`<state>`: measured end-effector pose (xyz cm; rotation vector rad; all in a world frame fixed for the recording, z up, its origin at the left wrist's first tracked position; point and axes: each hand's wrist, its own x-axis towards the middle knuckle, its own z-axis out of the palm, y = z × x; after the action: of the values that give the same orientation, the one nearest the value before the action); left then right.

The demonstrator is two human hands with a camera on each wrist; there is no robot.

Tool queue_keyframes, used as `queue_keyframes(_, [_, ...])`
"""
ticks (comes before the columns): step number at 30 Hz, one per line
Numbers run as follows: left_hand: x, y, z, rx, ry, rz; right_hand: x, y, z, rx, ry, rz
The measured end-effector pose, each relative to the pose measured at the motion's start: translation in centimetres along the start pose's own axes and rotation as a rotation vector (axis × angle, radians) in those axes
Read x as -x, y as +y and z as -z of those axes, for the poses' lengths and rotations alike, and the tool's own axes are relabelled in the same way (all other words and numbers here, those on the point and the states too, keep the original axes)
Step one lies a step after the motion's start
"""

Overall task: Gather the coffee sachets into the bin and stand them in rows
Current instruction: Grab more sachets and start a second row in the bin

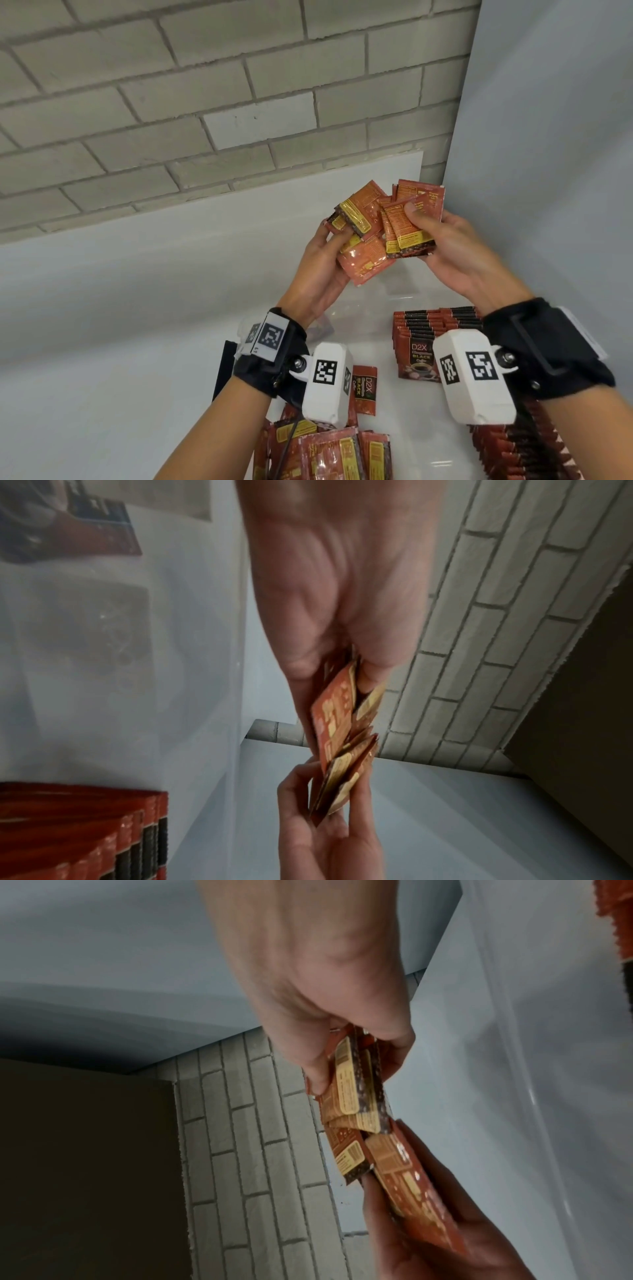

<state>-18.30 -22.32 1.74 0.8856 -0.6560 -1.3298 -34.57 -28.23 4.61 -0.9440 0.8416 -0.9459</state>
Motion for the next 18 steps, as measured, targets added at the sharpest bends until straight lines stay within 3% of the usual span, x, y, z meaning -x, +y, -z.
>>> queue_keyframes(7, [-0.3, -0.2, 0.6, -0.002, 0.140, -0.127, 0.0, -0.4, 0.8, 0.021, -0.047, -0.060])
queue_keyframes(12, [-0.4, -0.2, 0.9, 0.061, 0.194, -0.254, 0.6, -0.2, -0.1, 0.020, -0.182, -0.226])
queue_keyframes(18, [-0.2, -0.3, 0.6, 0.133, 0.221, -0.230, 1.3, 1.4, -2.2, -0.010, -0.276, -0.339])
